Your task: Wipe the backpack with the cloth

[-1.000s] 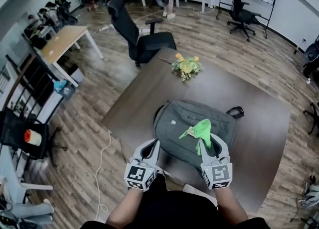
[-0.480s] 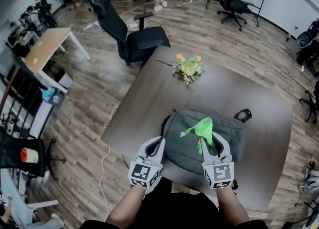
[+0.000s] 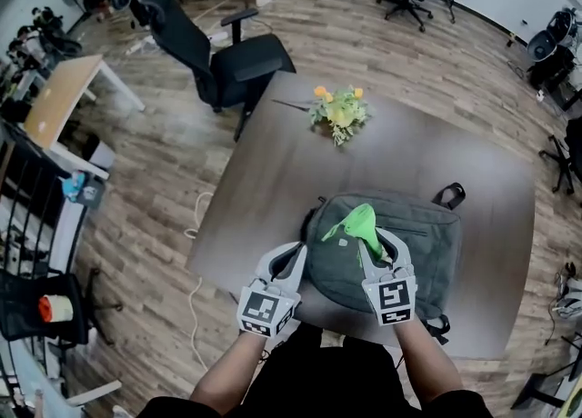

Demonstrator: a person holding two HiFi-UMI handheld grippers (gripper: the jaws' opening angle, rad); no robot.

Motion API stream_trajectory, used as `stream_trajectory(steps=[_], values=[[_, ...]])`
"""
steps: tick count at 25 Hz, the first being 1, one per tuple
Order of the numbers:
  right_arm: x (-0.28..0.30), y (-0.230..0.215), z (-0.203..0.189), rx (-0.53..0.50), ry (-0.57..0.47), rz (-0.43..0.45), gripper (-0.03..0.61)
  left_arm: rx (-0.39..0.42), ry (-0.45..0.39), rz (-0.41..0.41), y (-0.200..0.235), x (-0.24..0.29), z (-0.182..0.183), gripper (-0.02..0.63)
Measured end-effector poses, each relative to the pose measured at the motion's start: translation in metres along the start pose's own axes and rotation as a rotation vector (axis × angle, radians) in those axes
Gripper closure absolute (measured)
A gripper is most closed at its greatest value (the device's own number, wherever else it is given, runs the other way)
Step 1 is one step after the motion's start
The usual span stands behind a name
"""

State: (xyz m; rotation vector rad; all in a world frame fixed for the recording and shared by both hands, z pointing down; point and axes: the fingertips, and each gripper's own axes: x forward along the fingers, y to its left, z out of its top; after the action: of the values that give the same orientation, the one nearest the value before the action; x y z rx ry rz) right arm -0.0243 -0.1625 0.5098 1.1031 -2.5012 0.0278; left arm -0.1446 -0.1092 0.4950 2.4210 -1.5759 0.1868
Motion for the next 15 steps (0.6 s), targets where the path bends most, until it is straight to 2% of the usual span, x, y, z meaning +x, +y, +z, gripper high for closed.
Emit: stream_trajectory(steps=[4, 9, 15], values=[[0.022, 0.001, -0.010, -0.008, 0.041, 0.003, 0.466, 0.002, 0.022, -0.012, 0.007, 0.009, -0.004, 0.595], [0.050, 0.004, -0.020, 0.050, 0.069, 0.013, 0.466, 0.001, -0.003, -0.034, 0.012, 0.016, -0.003, 0.595], [0.079, 0.008, -0.044, 0.042, 0.196, -0.016, 0.466, -0.027, 0.014, -0.019, 0.022, 0.018, -0.014, 0.595]])
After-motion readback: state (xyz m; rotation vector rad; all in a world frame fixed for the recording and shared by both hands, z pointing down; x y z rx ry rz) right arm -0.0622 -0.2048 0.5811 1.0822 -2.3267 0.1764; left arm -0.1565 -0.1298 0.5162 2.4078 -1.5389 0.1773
